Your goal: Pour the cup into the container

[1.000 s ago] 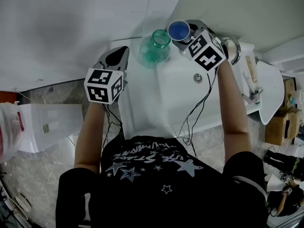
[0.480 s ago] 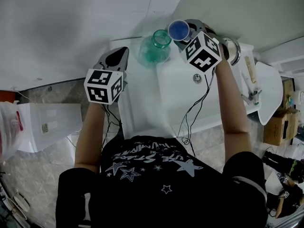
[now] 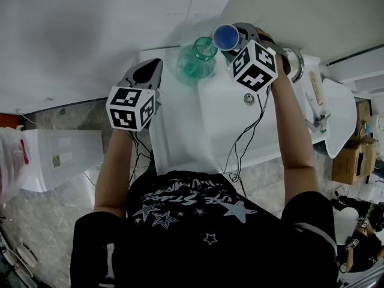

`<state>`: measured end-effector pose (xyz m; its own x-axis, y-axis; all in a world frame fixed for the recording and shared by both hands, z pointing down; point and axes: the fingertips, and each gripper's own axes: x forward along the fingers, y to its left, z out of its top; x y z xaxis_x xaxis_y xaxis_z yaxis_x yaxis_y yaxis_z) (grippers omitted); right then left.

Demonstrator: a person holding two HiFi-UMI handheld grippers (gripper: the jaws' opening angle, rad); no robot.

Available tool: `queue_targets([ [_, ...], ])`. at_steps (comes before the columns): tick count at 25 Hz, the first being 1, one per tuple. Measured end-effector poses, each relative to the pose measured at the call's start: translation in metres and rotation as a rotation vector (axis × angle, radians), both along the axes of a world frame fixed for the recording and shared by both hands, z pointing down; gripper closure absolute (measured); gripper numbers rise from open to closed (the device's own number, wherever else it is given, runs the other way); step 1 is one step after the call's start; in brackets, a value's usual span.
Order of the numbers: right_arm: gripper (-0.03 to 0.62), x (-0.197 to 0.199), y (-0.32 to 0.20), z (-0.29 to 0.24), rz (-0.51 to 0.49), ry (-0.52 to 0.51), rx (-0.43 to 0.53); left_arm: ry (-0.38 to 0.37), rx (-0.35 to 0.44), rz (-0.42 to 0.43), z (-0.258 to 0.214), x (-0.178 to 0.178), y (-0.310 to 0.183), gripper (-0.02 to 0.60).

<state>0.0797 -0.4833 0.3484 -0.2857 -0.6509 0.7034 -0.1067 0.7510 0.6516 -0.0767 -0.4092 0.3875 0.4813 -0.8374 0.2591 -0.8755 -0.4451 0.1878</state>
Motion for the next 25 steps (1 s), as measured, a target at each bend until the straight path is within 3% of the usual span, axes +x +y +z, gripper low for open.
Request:
queue_targets([
  [6,0.319,0.0,-0.001,-0.001,-0.004,0.017,0.015,0.006,0.002,-0.002,-0.001,0.0,0.001,0.571],
  [16,0.321,-0.001,0.004,-0.002,0.027,-0.055,-0.019,0.008,-0.003,-0.004,0.0,-0.002,0.006,0.571],
  [25,0.321,0.001,0.014,-0.011,0.109,-0.338,-0.128,0.003,0.0,-0.008,-0.003,-0.003,0.013,0.571],
])
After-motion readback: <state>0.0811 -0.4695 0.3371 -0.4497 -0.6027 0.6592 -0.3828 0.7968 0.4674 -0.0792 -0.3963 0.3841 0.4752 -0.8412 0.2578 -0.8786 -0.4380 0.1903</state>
